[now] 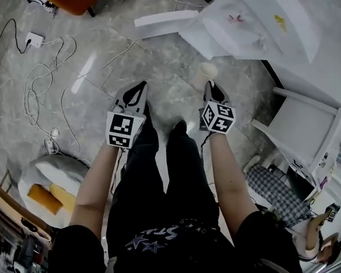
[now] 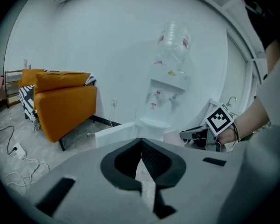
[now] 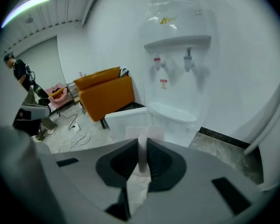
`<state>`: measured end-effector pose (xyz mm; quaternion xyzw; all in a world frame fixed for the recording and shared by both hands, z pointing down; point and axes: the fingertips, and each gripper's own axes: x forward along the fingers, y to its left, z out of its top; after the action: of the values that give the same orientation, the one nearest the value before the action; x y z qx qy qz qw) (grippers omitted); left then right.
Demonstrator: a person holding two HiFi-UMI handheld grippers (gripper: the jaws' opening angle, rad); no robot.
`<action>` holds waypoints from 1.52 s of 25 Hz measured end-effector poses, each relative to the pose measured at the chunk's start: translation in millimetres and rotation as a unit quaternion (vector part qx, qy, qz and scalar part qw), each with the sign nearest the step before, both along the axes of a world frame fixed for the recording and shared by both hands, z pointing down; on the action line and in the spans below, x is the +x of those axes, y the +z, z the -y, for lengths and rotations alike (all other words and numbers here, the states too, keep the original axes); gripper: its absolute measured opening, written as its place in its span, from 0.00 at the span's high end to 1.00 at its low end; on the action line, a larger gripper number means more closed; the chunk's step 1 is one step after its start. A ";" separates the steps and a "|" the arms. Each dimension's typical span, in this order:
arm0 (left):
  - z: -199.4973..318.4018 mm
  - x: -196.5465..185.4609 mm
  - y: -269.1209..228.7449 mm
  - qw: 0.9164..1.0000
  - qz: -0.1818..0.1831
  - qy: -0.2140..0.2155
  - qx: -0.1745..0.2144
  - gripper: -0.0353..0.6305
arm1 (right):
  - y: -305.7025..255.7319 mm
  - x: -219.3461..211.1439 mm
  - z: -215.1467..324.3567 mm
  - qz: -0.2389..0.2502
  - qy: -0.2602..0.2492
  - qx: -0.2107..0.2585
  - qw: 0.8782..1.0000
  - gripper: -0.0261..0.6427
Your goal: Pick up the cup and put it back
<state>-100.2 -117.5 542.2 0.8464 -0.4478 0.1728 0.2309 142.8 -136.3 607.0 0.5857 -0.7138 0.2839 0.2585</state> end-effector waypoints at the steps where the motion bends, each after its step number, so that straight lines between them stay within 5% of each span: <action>1: 3.9 2.3 14.3 1.000 -0.004 0.000 -0.003 0.94 | 14.1 2.9 7.1 0.002 0.002 -0.006 1.000 0.90; 11: 34.7 10.6 154.0 0.995 0.014 -0.081 -0.049 0.93 | 169.8 40.7 74.8 0.018 0.001 -0.042 0.999 0.90; 16: 52.0 24.1 208.5 0.996 0.032 -0.060 -0.048 0.93 | 239.1 61.9 117.6 0.003 0.030 -0.042 0.999 0.90; 30: 144.7 52.3 336.2 0.999 0.010 -0.042 0.001 0.93 | 337.6 106.4 268.3 -0.016 0.066 0.083 0.994 0.90; 38: 188.3 49.6 365.2 0.999 0.012 -0.031 0.029 0.94 | 360.6 109.8 294.1 -0.044 0.034 0.153 0.987 0.90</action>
<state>-50.6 -305.7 907.5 0.8365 -0.4810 0.1625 0.2059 252.6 -430.4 967.6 0.6540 -0.7165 0.1542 0.1875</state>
